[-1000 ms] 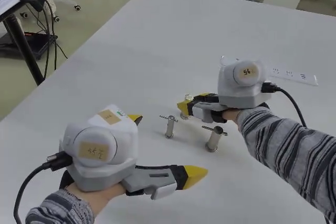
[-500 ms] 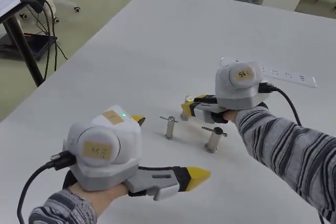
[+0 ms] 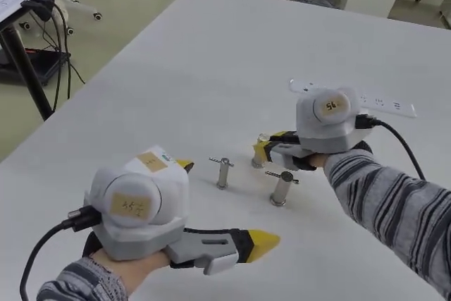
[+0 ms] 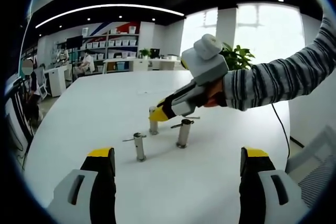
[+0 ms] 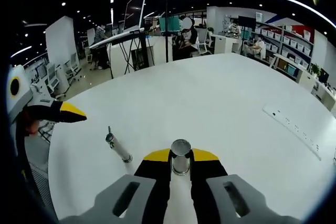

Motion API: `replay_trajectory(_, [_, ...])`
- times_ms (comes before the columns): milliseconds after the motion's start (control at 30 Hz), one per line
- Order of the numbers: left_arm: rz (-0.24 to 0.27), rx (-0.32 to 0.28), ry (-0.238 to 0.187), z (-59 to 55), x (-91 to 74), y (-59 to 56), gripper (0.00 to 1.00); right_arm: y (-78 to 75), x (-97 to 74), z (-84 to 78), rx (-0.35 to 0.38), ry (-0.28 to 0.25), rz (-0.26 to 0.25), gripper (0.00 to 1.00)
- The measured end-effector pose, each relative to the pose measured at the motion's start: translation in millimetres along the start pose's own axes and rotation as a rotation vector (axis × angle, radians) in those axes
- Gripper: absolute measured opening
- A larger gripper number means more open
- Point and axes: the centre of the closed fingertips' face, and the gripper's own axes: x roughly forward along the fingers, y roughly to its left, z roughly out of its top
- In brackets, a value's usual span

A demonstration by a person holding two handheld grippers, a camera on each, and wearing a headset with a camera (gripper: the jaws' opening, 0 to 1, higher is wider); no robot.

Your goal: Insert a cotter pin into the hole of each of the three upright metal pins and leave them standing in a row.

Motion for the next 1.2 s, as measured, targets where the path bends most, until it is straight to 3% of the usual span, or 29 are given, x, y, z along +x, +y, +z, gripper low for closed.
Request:
replay_trajectory(300, [-0.013,0.024,0.011,0.1,1.0,-4.0,0.99,-24.3,-33.5,-20.5,0.051,0.023,-0.096,0.08])
replay_trajectory(500, [-0.004,0.017,0.003,2.7,-1.4,1.2,0.99,-30.4,-54.5,-32.3,0.077,0.024,-0.142,0.08])
replay_trajectory(867, [-0.003,0.021,-0.014,7.2,-2.4,1.5,0.99,-21.9,-81.0,-52.1,0.111,0.025,-0.171,0.08])
replay_trajectory(1200, [-0.004,0.014,-0.033,10.8,-3.3,0.7,0.99,7.4,-94.4,-64.1,0.109,0.020,-0.155,0.08])
